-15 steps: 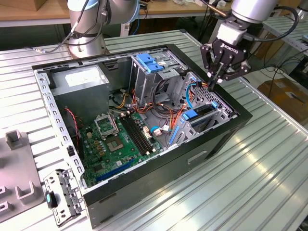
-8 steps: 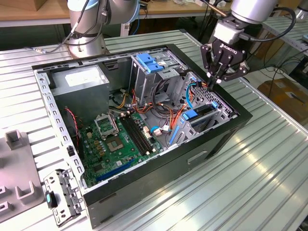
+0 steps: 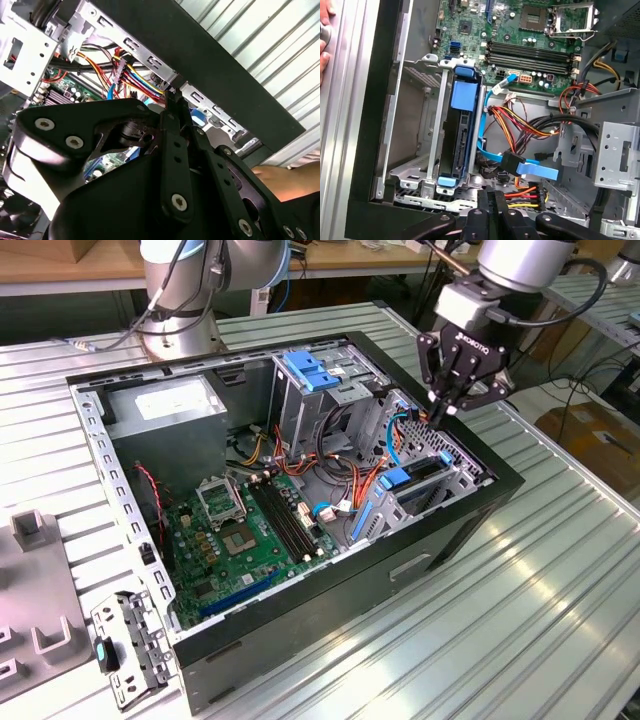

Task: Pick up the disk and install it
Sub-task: 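Insert the first disk wire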

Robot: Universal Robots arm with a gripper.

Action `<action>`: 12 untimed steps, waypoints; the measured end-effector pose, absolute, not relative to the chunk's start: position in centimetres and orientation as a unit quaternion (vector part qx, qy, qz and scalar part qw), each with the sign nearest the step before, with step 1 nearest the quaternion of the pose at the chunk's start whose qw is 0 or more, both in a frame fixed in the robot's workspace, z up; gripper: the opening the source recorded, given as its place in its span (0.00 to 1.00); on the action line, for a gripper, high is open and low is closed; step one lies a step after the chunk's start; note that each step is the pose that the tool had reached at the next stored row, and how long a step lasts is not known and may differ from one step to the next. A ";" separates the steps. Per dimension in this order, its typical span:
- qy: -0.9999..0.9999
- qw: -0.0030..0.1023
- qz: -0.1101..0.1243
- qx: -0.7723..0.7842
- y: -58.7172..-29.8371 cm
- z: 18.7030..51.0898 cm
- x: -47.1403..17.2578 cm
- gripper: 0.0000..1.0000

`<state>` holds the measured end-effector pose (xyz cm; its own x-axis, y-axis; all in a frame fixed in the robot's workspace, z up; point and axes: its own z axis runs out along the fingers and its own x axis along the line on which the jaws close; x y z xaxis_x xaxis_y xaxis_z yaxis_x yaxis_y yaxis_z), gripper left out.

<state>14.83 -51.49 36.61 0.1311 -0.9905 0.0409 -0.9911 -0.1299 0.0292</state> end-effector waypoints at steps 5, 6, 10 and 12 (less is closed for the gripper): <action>-0.662 0.024 0.006 0.749 -51.5 36.5 14.2 0.16; -0.663 0.024 0.006 0.748 -51.5 36.5 13.9 0.16; -0.665 0.024 0.006 0.747 -51.5 36.3 13.4 0.16; -0.665 0.025 0.006 0.746 -51.6 36.2 13.3 0.16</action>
<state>13.31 -51.62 36.23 0.1143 -0.9926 0.0409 -0.9932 -0.1131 0.0293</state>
